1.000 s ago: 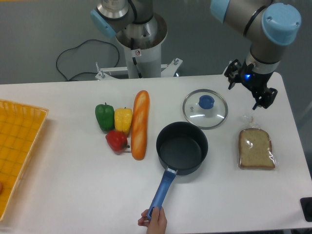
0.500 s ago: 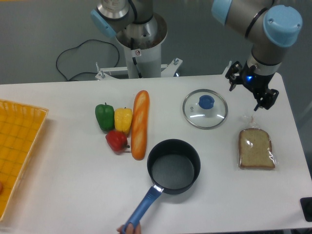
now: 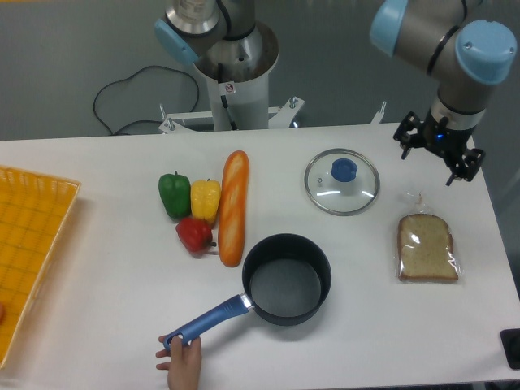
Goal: Pick up the toast
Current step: 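Move the gripper above the bagged toast slice, then lower the open gripper onto the plastic bag edge of the toast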
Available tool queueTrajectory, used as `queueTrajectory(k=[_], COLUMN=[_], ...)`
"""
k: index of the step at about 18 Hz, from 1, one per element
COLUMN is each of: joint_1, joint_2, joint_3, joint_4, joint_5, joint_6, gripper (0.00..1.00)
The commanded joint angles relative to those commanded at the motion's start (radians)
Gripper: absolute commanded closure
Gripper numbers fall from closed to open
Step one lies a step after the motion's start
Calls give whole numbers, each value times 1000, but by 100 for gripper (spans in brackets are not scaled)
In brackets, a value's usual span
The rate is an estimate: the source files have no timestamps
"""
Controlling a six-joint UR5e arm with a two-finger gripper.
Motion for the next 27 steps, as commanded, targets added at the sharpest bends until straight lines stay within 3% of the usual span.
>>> queueTrajectory(k=[5, 8, 16, 21, 27], joint_1=[-8, -9, -2, 0, -2], joint_2=[-32, -55, -114, -138, -160], joint_3=[-38, -41, -48, -94, -110], joint_4=[84, 98, 135, 207, 223], joint_5=[118, 120, 111, 104, 86], joint_6=[-74, -167, -256, -327, -376], gripper=[0, 0, 0, 0, 0])
